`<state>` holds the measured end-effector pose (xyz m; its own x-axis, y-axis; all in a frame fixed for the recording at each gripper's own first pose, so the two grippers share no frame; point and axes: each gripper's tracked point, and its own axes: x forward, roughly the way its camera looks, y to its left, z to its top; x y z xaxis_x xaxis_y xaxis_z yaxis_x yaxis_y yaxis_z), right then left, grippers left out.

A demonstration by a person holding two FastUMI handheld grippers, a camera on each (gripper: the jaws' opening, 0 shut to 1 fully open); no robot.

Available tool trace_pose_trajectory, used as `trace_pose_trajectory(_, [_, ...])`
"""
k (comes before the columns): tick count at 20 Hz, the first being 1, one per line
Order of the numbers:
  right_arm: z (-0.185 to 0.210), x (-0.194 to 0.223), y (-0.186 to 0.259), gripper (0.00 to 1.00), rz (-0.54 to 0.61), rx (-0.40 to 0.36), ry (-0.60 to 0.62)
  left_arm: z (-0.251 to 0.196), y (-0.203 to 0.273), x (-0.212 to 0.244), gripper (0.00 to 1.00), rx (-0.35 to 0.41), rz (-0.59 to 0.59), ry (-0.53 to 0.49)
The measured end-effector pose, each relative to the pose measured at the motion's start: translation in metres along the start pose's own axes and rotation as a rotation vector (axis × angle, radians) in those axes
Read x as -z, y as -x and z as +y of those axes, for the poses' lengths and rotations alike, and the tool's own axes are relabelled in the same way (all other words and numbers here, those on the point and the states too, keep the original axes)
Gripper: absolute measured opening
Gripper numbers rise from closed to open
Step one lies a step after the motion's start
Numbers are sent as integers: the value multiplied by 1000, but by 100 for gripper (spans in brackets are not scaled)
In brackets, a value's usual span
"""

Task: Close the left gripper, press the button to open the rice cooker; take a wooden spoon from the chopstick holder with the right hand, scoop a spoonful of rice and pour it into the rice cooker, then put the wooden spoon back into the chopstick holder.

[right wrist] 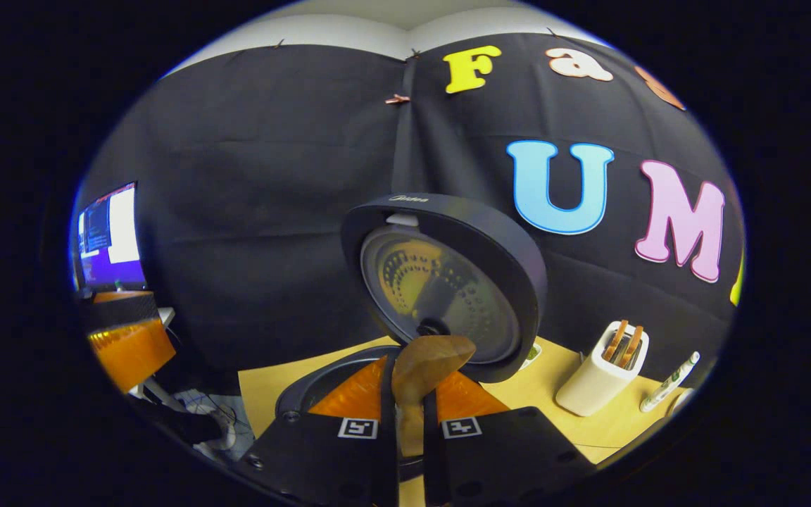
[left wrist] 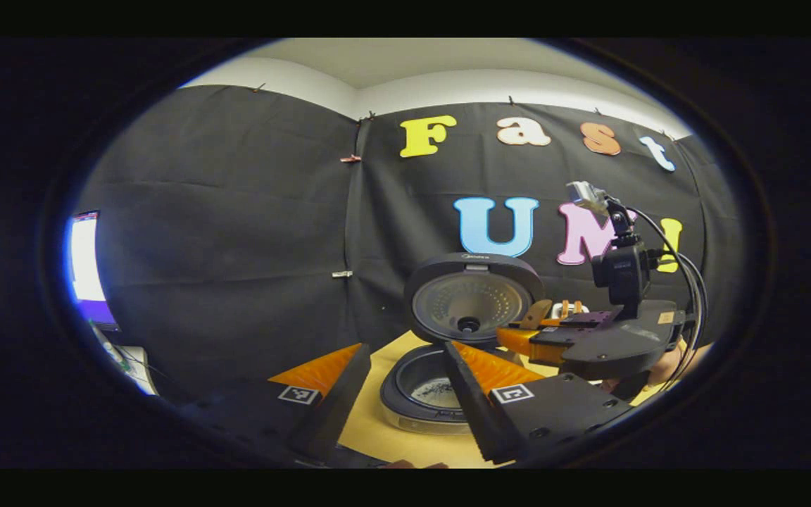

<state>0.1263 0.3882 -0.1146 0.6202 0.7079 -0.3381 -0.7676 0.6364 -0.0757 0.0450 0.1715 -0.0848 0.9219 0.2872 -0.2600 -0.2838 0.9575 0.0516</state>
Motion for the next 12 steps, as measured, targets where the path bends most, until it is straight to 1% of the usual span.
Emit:
trace_pose_trajectory(6, [6, -1, 8, 18, -21, -17, 196, -5, -1, 5, 74, 4, 8, 13])
trace_pose_trajectory(8, [8, -2, 14, 18, -34, -13, 180, -5, -1, 6, 74, 5, 9, 11])
trace_pose_trajectory(12, [-6, -24, 20, 18, -90, 28, 31, -9, -2, 3, 74, 7, 10, 6])
